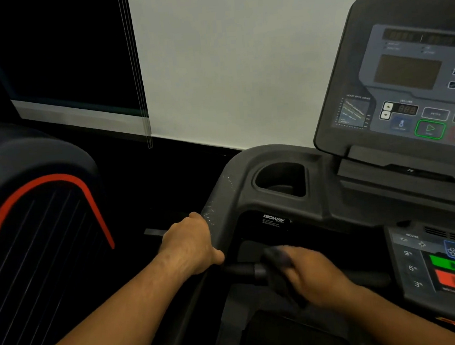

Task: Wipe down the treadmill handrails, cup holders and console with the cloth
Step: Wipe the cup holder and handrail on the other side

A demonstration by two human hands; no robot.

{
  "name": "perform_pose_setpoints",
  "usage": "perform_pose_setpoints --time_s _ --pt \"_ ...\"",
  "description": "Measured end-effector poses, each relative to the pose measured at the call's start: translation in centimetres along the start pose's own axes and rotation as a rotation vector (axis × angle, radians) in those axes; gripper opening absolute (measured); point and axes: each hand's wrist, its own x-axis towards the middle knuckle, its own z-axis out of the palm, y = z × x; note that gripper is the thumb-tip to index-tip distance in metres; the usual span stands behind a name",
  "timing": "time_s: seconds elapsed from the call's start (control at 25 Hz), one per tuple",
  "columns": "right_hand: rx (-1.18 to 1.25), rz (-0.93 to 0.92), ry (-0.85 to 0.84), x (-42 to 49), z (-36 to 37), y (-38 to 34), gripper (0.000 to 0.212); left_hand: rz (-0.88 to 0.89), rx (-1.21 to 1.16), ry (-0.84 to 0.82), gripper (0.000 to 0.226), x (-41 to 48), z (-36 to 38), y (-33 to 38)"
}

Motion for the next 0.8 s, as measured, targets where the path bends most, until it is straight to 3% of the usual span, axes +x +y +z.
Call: perform_pose_setpoints --time_s 0.08,0.16,0.24,0.36,0.44,0.52,0.6,0.8 --pt "0.245 0.239 0.174 1.2 -1.3 0.4 0.011 0.003 0.012 -0.039 0.082 0.2 -0.7 0.3" --pt "0.424 0.272 0.384 4.0 -3.7 -0.6 0.010 -0.007 -0.004 -0.073 0.085 0.8 -1.8 0.7" --pt "0.520 0.258 0.463 7.5 -6.9 -1.8 0.010 -0.046 -0.091 -0.081 0.092 1.8 -2.8 1.4" --pt "0.481 0.063 0.330 13.5 -9.7 -2.0 0.012 -0.140 -0.149 -0.060 0.092 3.2 -3.0 3.5" --pt "0.250 -0.113 0.045 16.4 -7.9 -1.6 0.037 -0.198 -0.117 -0.051 0.077 4.0 -2.3 4.5" --pt "-0.118 -0.176 -0.272 17.6 -4.3 0.0 0.060 -0.243 -0.062 -0.035 0.065 4.5 -2.1 5.0" --pt "-0.258 -0.240 -0.298 18.1 -2.3 1.5 0.063 -0.260 -0.030 -0.041 0.059 4.8 -2.1 5.0" --pt "-0.191 -0.382 -0.223 22.3 -2.5 1.5 0.055 -0.232 -0.042 -0.083 0.057 5.1 -2.4 4.9"
